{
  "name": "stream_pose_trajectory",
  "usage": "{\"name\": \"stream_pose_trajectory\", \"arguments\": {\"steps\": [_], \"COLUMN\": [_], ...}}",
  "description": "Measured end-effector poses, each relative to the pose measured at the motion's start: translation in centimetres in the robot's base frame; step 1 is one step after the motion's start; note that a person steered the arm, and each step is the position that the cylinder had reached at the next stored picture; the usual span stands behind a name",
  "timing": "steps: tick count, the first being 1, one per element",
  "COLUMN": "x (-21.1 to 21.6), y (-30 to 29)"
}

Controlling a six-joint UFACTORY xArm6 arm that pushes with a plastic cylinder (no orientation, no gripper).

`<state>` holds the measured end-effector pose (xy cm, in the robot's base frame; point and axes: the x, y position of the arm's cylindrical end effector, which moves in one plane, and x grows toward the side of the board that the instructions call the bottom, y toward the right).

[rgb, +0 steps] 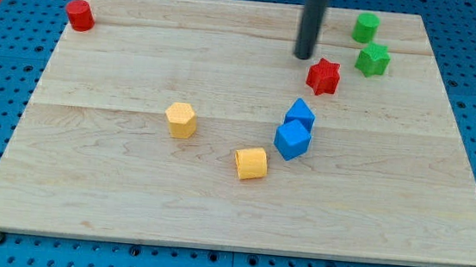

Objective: Move the red star right a bit

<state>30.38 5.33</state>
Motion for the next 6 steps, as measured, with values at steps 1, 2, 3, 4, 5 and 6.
{"name": "stream_pose_trajectory", "arguments": {"steps": [1,2,3,4,5,6], "x": [3.8,5.2,5.2,5.2,5.7,5.8], "y": [1.3,4.1,5.7,9.2,9.2,7.3]}}
